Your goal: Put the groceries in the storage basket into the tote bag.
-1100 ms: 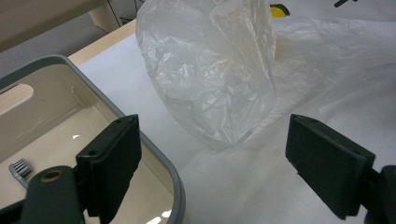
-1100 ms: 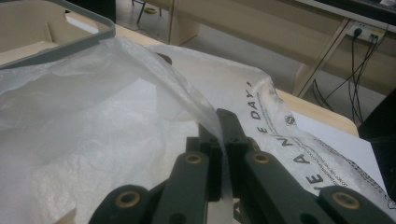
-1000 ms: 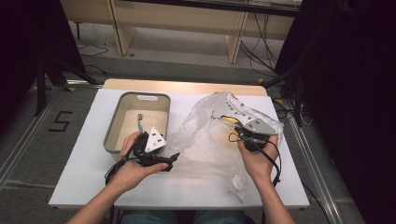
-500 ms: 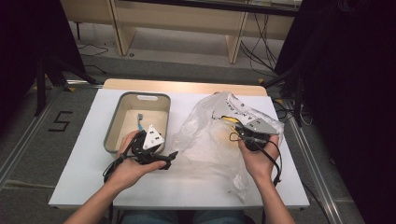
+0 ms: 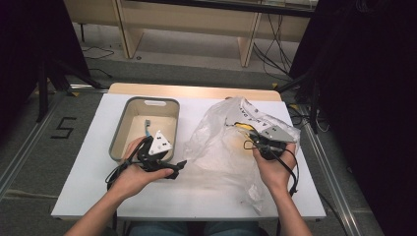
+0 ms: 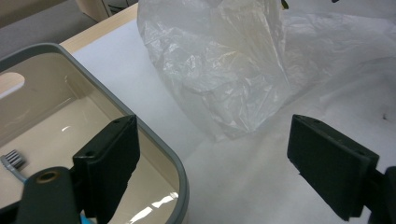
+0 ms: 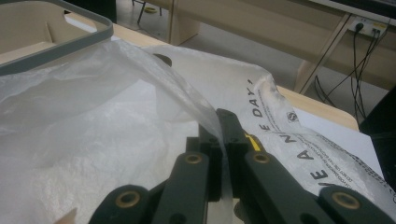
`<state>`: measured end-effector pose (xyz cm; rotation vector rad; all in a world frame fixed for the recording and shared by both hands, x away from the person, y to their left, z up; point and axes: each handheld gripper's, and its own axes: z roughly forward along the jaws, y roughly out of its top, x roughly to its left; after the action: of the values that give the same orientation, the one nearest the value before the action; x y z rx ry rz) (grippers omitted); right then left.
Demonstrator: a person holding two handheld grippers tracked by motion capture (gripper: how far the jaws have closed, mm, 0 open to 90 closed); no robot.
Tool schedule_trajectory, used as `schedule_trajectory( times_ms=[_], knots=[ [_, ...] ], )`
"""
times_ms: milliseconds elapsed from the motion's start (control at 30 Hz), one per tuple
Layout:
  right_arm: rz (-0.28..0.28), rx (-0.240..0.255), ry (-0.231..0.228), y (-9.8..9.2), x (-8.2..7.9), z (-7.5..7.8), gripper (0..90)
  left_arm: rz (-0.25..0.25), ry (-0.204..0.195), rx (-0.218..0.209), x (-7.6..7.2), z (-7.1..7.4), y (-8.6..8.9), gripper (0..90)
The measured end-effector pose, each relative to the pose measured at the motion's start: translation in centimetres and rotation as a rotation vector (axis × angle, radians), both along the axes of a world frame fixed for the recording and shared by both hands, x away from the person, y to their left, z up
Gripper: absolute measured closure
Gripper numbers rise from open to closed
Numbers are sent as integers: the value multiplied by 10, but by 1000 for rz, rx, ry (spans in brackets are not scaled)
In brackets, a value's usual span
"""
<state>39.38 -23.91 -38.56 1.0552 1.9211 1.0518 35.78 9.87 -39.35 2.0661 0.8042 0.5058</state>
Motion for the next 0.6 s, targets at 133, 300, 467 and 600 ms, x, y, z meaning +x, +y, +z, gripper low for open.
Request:
schedule_trajectory(
  times_ms=[133, 300, 467, 600],
  knots=[
    [0, -3, -1, 0, 1, 0, 900, 5, 3, -7, -1, 2, 8, 165],
    [2, -6, 2, 1, 0, -1, 900, 25, -6, -18, -1, 7, 16, 165],
    [2, -6, 2, 1, 0, -1, 900, 48, -20, -31, 2, 13, 25, 163],
    [3, -7, 1, 1, 0, -1, 900, 70, -11, -29, 5, 12, 30, 164]
  ],
)
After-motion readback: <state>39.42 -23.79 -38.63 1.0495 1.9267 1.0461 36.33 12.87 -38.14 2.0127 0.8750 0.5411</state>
